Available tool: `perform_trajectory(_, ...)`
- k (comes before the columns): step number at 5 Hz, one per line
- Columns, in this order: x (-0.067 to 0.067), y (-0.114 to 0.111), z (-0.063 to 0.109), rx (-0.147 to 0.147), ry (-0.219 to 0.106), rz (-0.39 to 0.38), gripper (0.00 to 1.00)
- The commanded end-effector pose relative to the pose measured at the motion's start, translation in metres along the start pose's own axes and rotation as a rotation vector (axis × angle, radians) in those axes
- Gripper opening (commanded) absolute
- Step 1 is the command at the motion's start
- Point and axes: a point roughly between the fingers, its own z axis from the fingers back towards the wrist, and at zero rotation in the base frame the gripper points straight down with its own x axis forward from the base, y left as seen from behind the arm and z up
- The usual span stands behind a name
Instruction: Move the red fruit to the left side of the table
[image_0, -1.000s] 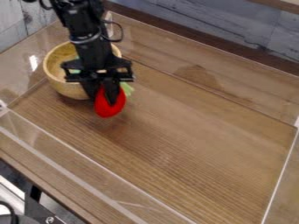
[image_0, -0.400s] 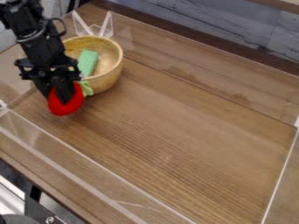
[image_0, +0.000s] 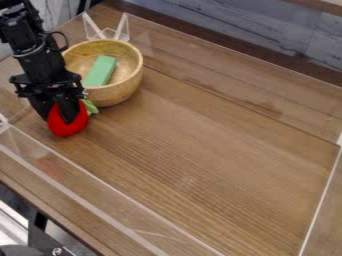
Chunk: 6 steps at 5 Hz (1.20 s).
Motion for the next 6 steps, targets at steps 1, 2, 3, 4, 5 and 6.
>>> perform_trajectory(1,0.011,0.001,0.003,0.04,-0.039,0.075,0.0)
perform_trajectory(2,0.014,-0.002,0.001,0.059,-0.041,0.089,0.0)
perform_trajectory(3,0.017,-0.003,0.0,0.077,-0.04,0.101,0.0)
perform_trajectory(4,0.023,0.002,-0.001,0.085,-0.035,0.068,0.0)
perform_trajectory(5,0.027,0.007,-0.001,0.092,-0.026,0.043,0.0)
perform_trajectory(6,0.03,0.027,-0.005,0.095,-0.014,0.022,0.0)
